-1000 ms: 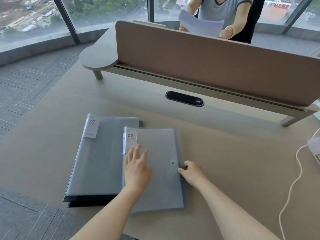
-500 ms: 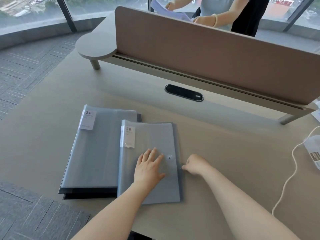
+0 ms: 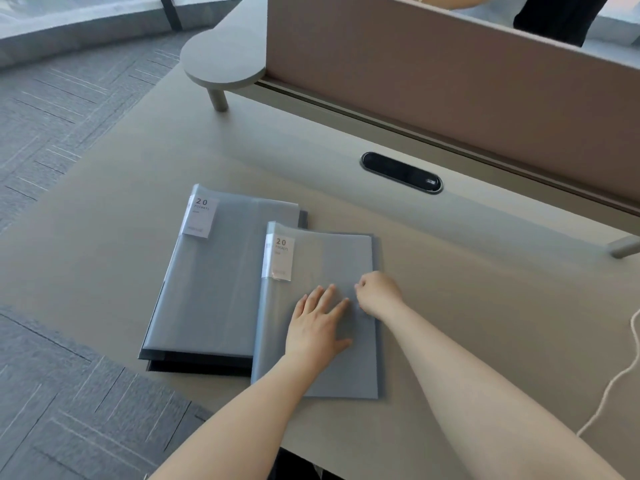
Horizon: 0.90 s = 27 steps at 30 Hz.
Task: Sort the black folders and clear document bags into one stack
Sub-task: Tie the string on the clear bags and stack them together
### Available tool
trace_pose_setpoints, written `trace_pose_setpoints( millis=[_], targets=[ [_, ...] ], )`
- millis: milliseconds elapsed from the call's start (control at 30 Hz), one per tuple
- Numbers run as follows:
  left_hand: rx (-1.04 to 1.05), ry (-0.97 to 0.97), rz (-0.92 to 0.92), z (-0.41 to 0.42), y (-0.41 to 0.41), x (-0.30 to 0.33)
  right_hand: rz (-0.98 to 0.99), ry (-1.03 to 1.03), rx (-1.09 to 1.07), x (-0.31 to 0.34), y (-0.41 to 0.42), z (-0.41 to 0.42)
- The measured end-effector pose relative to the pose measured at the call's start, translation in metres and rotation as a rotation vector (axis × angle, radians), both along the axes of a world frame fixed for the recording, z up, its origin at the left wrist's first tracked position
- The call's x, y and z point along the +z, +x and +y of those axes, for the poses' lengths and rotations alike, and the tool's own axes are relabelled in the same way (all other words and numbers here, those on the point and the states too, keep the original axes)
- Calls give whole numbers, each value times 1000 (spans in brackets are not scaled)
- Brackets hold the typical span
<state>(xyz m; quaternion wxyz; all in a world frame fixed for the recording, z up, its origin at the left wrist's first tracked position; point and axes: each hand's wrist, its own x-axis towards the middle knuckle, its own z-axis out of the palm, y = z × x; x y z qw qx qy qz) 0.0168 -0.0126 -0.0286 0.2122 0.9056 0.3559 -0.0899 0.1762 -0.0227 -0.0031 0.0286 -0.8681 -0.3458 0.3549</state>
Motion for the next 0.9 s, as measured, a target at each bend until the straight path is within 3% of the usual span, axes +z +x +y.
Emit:
trace_pose_setpoints(
  millis=[167,300,633,900],
  targets=[
    [26,-7,6,1,-3,-3,-5,-39,212,-1,-19,-7],
    [19,-12,16,3,-3,-3,-22,-19,263,1,-23,-25],
    [-1,20,20,3,-3,-3,65,-110,26,-2,7,-52],
    [7,6,30,2,-2,-1,39,-65,-21,2,17,-29]
  ],
)
